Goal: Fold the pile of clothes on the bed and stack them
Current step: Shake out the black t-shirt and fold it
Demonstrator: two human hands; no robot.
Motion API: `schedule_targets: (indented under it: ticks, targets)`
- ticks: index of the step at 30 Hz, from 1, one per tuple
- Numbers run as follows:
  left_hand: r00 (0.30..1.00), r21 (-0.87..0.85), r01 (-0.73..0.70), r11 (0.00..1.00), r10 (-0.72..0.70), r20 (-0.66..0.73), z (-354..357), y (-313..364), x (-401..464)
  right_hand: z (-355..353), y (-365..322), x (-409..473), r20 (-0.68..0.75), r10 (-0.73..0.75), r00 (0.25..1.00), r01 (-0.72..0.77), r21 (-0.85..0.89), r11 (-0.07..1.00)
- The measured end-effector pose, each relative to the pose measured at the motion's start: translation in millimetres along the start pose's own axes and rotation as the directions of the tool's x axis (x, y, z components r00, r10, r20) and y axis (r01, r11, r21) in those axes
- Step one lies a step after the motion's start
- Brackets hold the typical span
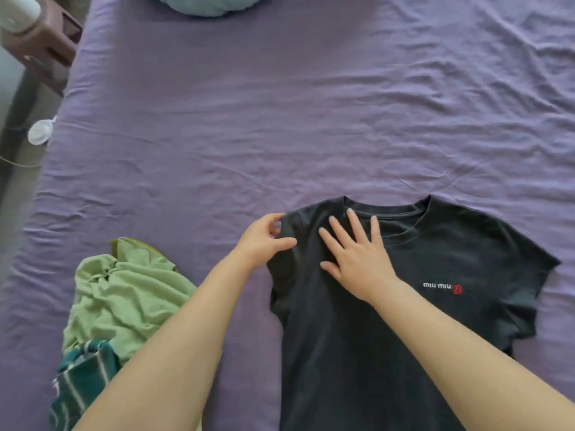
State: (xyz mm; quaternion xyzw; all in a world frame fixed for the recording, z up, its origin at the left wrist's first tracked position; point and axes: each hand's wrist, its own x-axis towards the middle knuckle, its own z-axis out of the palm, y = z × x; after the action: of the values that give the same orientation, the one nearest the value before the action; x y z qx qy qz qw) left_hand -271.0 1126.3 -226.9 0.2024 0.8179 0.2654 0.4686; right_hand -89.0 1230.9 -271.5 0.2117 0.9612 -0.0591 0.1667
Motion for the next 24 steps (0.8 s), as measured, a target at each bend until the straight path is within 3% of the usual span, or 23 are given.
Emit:
schedule_targets:
  ticks: [3,8,10,13,15,18,22,24]
  targets:
    - [0.992,0.204,0.008,0.979,-0.033,0.119,-17,0,-7,-9,-1,1,0.025,-0.013,1.000,0.014,-0.040,0.999]
    - [0.957,-0.165,-0.007,0.986,0.055,0.284,-19,-3,-24,-7,-18,-31,-0.044,0.015,0.999,-0.011,0.094,0.996]
    - [0.955,-0.134,0.005,0.991,0.035,0.293,-11,-5,-25,-1,-20,-36,0.008,0.059,0.998,-0.059,0.111,0.992]
    - [0.988,-0.008,-0.033,0.999,0.034,0.153,-4,-11,-19,5,-28,-41,0.042,0.098,0.994,-0.102,0.118,0.988]
    - [0.999,-0.056,-0.049,0.997,0.048,-0.011,-8,-13,-14,4,-39,-42,0.009,0.081,0.997,-0.082,0.137,0.987]
    - [0.967,-0.025,-0.049,0.998,0.041,-0.253,-19,-16,-5,6,-57,-31,0.049,0.094,0.994,-0.100,0.137,0.986]
    - [0.916,0.327,0.023,0.945,0.112,-0.386,-13,-31,-10,5,-69,-5,0.146,0.156,0.977,-0.172,0.100,0.980]
    - [0.907,0.355,0.031,0.934,0.122,-0.403,3,-40,-24,4,-69,-4,0.167,0.150,0.975,-0.167,0.097,0.981]
